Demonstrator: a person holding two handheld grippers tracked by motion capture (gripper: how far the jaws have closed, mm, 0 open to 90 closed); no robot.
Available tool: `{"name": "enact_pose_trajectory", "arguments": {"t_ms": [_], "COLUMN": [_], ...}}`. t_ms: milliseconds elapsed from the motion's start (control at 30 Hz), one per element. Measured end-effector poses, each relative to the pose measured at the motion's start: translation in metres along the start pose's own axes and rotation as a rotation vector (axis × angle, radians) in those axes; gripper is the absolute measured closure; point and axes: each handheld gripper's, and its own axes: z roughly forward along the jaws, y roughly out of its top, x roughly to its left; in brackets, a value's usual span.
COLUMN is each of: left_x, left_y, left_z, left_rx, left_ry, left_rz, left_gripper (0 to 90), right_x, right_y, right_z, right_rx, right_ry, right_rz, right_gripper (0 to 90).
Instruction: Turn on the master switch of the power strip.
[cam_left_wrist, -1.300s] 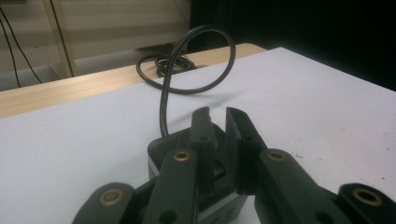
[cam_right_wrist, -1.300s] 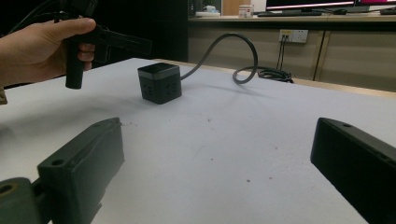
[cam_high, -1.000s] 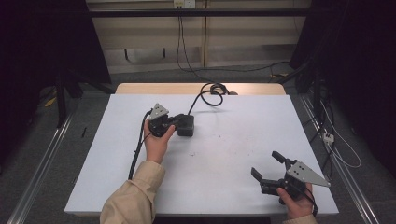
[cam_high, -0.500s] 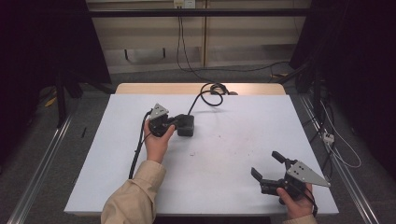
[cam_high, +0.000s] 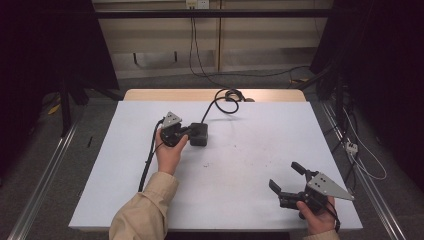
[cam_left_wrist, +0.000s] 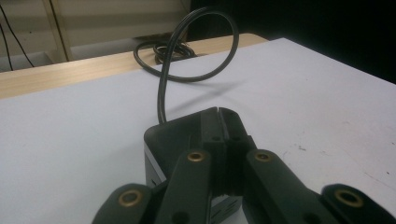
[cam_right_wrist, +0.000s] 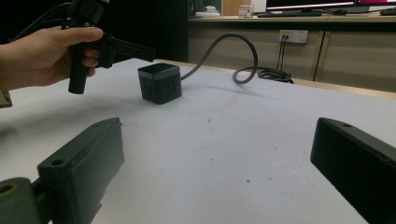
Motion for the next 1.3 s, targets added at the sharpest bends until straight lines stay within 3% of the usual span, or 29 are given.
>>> {"name": "enact_pose_trajectory", "arguments": {"t_ms": [633, 1300], "left_x": [-0.0004, -0.0007], "left_y": [-0.0027, -0.0030], "left_z": [0.0030, 0.0037], "left_rx": [0.025, 0.036], "left_ry": [0.001, 0.007], "left_rz": [0.009, -0.008], "left_gripper": [90.0, 90.0], "right_x": [-0.0003, 0.0003], "right_y": [0.0001, 0.0004], "right_z": [-0.0001, -0.0006], "right_rx": [-0.003, -0.005], "right_ry": [-0.001, 0.000], "right_rz": [-0.002, -0.002], "right_gripper": [2.2, 2.2]}}
